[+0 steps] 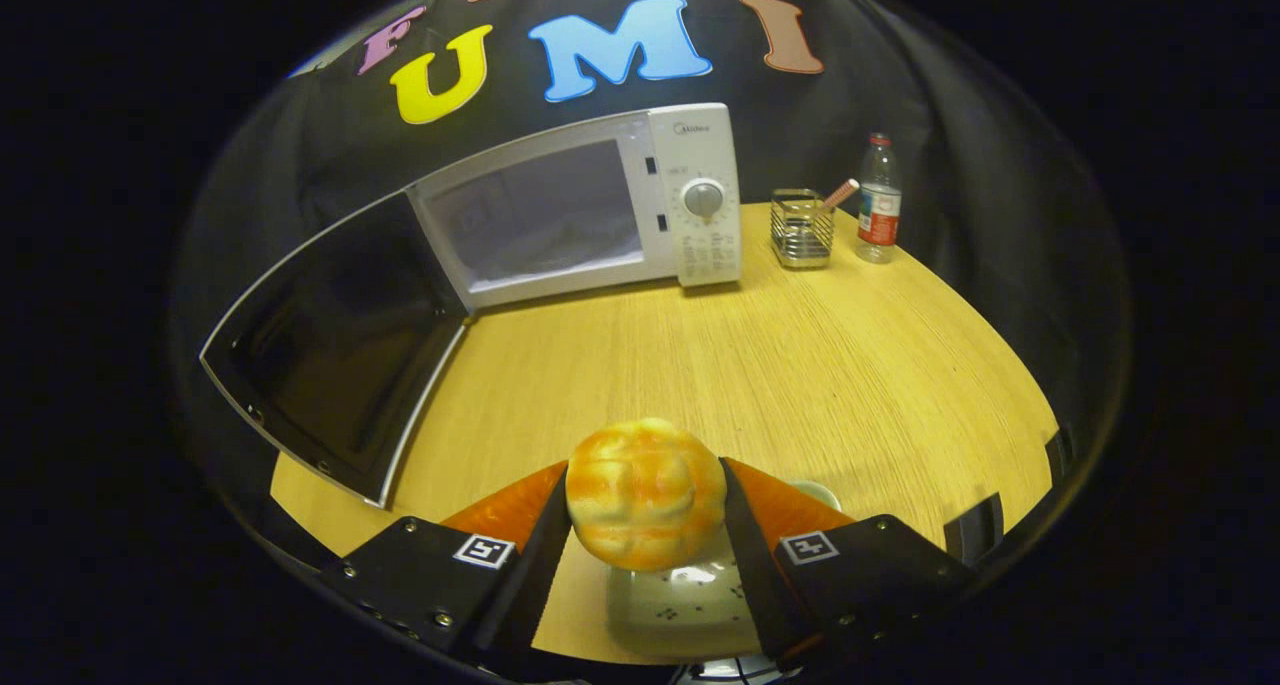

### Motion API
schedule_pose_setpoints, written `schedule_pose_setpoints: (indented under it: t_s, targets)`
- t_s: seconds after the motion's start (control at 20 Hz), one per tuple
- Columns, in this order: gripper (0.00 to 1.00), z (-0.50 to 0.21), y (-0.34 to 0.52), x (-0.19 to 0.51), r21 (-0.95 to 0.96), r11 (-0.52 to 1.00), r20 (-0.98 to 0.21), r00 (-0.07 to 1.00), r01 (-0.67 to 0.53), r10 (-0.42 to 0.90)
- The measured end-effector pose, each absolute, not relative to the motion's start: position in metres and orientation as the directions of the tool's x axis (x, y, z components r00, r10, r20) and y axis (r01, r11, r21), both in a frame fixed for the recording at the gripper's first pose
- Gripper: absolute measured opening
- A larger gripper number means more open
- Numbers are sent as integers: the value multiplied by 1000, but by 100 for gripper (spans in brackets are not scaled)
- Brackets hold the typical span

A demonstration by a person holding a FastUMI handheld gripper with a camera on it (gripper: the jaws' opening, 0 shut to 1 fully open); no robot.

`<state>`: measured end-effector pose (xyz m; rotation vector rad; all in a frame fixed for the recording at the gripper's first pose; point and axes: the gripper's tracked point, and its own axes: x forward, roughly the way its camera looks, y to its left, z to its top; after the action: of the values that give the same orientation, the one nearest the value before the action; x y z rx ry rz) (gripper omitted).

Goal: Open the microwave, put the food inside, and close the microwave door.

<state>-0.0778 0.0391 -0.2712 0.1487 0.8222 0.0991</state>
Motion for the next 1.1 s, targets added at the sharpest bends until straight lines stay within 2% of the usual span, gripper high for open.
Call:
schedule_pose_setpoints:
  t_s: [0.5, 1.1]
  targets:
    - [81, -246, 104, 34, 283, 951, -597, 754, -123, 275]
    - [81, -261, 157, 162, 423, 900, -427, 854, -103, 298]
